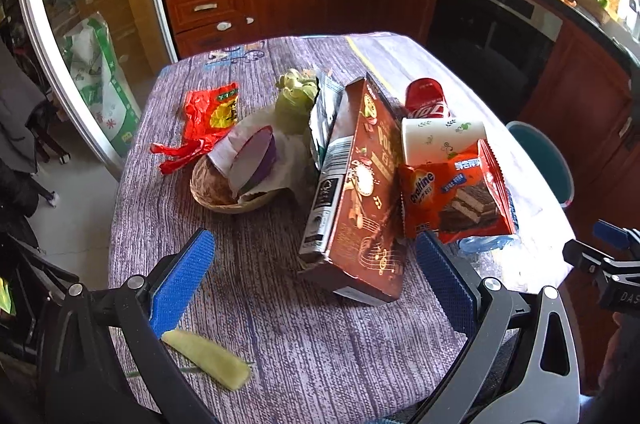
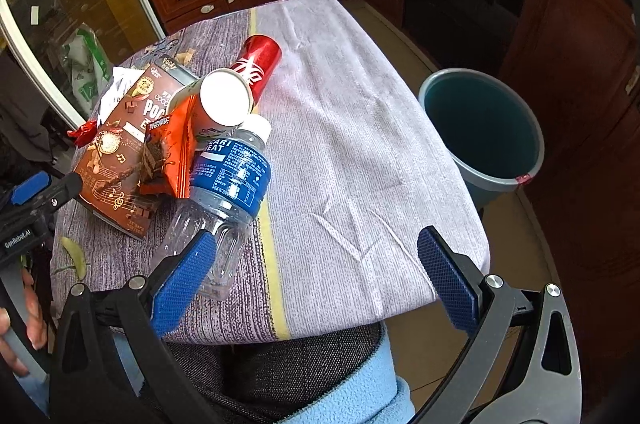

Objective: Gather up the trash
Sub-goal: 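Grasp the brown snack box with the left tool while the right tool grasps the orange wrapper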

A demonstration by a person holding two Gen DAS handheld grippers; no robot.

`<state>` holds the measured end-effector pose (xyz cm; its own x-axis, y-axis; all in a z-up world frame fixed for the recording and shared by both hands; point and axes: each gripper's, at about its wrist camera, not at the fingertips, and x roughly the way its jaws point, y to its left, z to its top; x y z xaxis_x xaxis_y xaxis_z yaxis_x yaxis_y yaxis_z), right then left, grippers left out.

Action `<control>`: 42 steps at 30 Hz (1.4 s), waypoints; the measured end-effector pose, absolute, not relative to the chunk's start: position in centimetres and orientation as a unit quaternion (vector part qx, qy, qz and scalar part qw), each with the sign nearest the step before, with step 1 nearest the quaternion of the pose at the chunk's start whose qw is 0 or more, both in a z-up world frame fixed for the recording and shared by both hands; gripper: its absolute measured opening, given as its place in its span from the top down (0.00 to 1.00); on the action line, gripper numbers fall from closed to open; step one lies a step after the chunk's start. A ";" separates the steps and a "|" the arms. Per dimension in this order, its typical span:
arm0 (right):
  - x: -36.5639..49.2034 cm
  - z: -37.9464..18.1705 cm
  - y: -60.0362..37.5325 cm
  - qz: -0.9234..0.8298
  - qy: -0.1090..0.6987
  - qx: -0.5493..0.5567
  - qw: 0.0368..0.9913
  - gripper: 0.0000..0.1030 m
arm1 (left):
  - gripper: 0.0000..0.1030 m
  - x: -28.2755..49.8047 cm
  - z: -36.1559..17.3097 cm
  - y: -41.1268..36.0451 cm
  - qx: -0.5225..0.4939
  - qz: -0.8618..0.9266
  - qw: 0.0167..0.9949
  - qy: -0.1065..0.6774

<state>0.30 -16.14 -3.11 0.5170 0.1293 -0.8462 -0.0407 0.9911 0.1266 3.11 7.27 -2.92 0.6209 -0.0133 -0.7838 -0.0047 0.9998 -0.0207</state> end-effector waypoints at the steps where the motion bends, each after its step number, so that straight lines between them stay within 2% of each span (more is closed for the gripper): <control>1: 0.5 -3.3 -16.0 0.055 0.488 0.042 0.870 0.06 | 0.03 3.5 -3.1 7.8 -0.018 -0.015 0.898 0.438; 3: 0.8 -3.5 -15.7 0.070 0.488 0.040 0.869 0.06 | 0.04 4.1 -3.3 8.7 -0.036 -0.042 0.895 0.442; 4: 1.0 -3.6 -15.5 0.076 0.488 0.040 0.869 0.06 | 0.09 4.4 -3.4 9.1 -0.045 -0.052 0.893 0.445; 6: 1.3 -3.8 -15.2 0.090 0.488 0.040 0.867 0.06 | 0.23 5.2 -3.7 9.5 -0.061 -0.072 0.884 0.457; 8: 1.7 -3.9 -15.0 0.102 0.491 0.042 0.864 0.06 | 0.42 6.0 -4.0 9.6 -0.076 -0.090 0.874 0.471; 11: 2.6 -4.1 -14.8 0.118 0.496 0.052 0.859 0.06 | 0.58 6.7 -4.4 9.2 -0.085 -0.118 0.862 0.486; 16: 4.2 -3.6 -13.5 0.156 0.487 0.056 0.857 0.06 | 0.69 7.1 -5.0 7.9 -0.070 -0.137 0.853 0.499; 19: 4.9 -3.1 -11.8 0.183 0.473 0.036 0.861 0.08 | 0.68 7.0 -5.2 7.7 -0.059 -0.130 0.853 0.502; 22: 6.1 -3.4 -10.4 0.210 0.480 0.035 0.851 0.19 | 0.67 7.2 -5.2 7.6 -0.056 -0.129 0.852 0.504; 24: 6.8 -3.7 -9.7 0.224 0.489 0.039 0.842 0.25 | 0.63 7.3 -5.3 7.4 -0.049 -0.125 0.851 0.508; 25: 7.1 -3.7 -9.3 0.229 0.490 0.039 0.840 0.26 | 0.54 7.5 -5.5 7.4 -0.047 -0.124 0.849 0.512; 26: 7.3 -3.8 -8.8 0.230 0.489 0.034 0.841 0.27 | 0.52 7.6 -5.6 7.2 -0.046 -0.123 0.847 0.515; 30: 7.8 -3.7 -7.4 0.237 0.483 0.014 0.843 0.27 | 0.53 7.7 -6.2 6.7 -0.032 -0.126 0.844 0.520; 34: 8.1 -3.7 -6.3 0.240 0.479 -0.008 0.844 0.29 | 0.65 7.1 -5.9 6.0 -0.015 -0.133 0.850 0.509; 37: 8.3 -3.7 -5.6 0.245 0.474 -0.020 0.845 0.48 | 0.73 6.6 -5.4 5.8 -0.022 -0.146 0.851 0.504; 38: 8.5 -3.7 -5.4 0.249 0.477 -0.018 0.843 0.66 | 0.79 6.5 -5.2 5.6 -0.023 -0.149 0.851 0.503; 39: 8.6 -3.8 -5.3 0.253 0.483 -0.011 0.838 0.74 | 0.79 6.2 -5.0 5.5 -0.018 -0.146 0.853 0.501; 42: 8.5 -3.8 -5.5 0.252 0.487 -0.001 0.836 0.79 | 0.80 5.8 -4.3 5.5 -0.016 -0.139 0.859 0.492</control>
